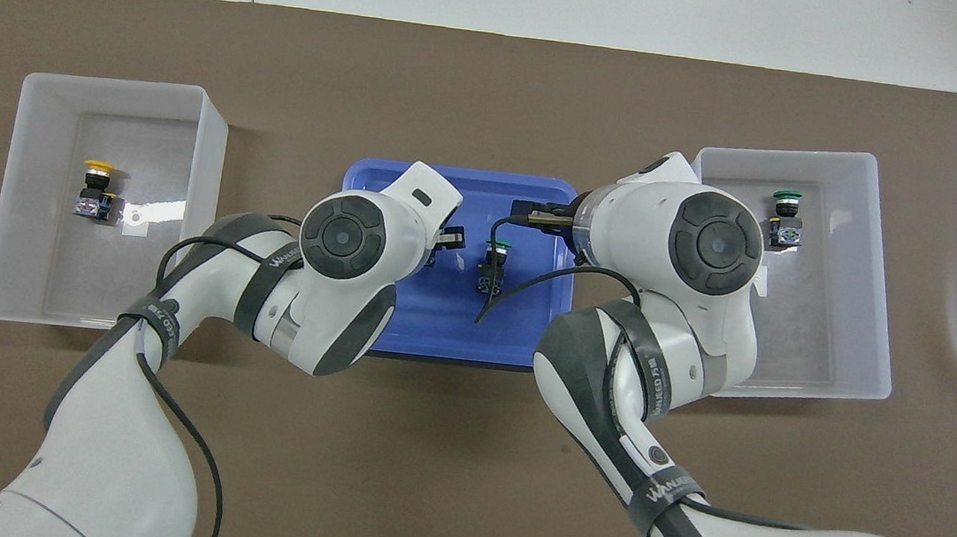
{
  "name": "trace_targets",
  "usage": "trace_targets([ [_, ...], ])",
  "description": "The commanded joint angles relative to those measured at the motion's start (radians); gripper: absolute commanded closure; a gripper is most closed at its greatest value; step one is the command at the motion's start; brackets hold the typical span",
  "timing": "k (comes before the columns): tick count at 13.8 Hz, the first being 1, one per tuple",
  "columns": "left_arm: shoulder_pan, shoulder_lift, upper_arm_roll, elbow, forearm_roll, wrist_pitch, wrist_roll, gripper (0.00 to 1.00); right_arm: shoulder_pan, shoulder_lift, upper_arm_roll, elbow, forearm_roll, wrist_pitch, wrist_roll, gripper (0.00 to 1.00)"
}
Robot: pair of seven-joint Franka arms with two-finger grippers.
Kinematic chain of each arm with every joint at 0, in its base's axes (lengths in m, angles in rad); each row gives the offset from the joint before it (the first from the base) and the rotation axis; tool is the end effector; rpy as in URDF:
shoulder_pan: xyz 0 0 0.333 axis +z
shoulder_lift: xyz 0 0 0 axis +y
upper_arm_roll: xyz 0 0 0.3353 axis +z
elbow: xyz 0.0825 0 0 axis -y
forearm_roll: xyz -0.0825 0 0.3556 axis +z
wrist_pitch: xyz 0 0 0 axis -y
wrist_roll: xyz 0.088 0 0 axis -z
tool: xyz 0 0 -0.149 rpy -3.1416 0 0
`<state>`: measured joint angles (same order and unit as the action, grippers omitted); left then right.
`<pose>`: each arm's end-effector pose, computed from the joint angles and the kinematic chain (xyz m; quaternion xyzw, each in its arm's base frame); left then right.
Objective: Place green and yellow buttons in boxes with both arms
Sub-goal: 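Grasp the yellow button with the left gripper while the right gripper grasps green, then place the yellow button in the box while the right gripper places green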
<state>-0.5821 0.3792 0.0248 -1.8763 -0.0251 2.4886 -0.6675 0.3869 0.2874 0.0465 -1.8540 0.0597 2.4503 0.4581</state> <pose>0.5495 -0.3443 0.3284 0.9912 0.0623 0.0928 0.0704 0.5875 0.2714 0.3936 -0.9871 0.0339 -0.1264 0.0922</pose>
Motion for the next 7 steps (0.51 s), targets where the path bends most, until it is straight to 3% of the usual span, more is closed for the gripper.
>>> trace_targets([
  [1, 0.062, 0.003, -0.003, 0.112, -0.010, -0.121, 0.014, 1.00, 0.027, 0.053, 0.003, 0.059, 0.006, -0.007, 0.016, 0.00],
  [4, 0.161, -0.011, -0.003, 0.193, -0.001, -0.229, 0.054, 1.00, 0.068, 0.119, -0.001, 0.128, -0.064, -0.031, 0.069, 0.00],
  [7, 0.295, -0.011, -0.002, 0.310, -0.009, -0.387, 0.195, 1.00, 0.105, 0.193, 0.003, 0.174, -0.269, -0.073, 0.184, 0.00],
])
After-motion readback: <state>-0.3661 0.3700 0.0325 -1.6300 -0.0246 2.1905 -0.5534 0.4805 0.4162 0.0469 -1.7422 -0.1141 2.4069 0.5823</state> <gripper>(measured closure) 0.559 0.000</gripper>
